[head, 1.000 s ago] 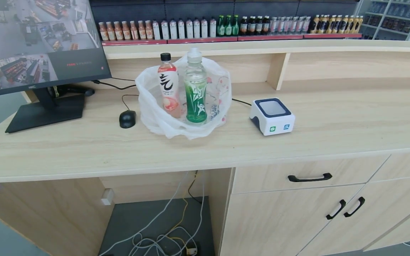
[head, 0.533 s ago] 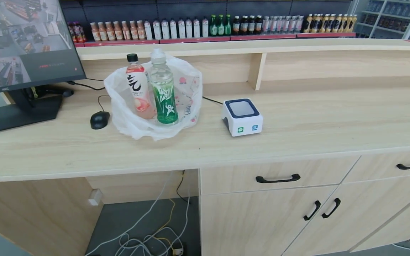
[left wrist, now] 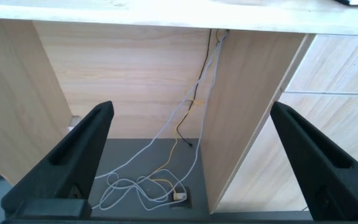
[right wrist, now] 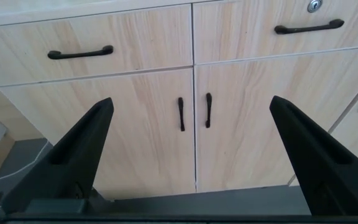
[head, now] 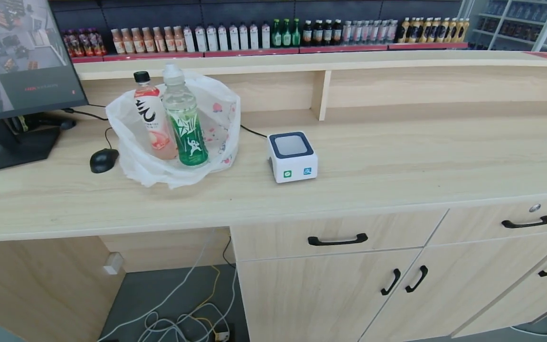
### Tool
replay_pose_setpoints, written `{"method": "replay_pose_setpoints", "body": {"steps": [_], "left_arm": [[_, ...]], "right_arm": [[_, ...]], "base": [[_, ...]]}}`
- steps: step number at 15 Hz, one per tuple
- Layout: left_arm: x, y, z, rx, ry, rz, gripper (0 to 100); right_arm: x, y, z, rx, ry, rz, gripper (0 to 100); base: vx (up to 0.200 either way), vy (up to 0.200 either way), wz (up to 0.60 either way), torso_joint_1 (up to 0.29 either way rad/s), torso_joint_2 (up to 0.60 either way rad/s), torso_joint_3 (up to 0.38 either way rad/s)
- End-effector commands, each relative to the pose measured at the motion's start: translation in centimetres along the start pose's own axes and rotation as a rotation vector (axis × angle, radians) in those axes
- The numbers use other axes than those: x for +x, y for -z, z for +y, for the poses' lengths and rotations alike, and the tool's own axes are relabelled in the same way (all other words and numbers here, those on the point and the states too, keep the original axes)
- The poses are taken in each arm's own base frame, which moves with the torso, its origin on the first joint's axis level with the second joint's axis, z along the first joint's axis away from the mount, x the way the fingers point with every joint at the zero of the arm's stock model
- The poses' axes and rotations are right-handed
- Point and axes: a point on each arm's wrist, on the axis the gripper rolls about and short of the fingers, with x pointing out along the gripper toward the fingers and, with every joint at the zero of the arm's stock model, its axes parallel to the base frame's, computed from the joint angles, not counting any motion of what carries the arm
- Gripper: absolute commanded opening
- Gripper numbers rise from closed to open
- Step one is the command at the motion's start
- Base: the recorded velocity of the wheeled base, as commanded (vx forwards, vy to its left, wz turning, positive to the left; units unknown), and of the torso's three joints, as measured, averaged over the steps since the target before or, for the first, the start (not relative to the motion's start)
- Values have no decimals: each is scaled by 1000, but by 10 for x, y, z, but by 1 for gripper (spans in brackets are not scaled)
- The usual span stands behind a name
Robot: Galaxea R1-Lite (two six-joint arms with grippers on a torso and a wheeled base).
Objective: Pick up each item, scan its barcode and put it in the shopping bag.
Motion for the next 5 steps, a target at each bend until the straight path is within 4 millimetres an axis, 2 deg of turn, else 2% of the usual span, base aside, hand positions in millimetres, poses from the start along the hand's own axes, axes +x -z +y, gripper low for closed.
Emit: {"method": "replay_pose_setpoints", "body": {"steps": [1, 5], "left_arm": [[0, 0, 0, 0, -2, 0, 100], [0, 0, 0, 6, -2, 0, 100]], "right_arm": [[0, 0, 0, 0, -2, 1, 100], [0, 0, 0, 0, -2, 1, 100]], "base": [[0, 0, 0, 0, 0, 0], [0, 0, 0, 0, 0, 0]]}}
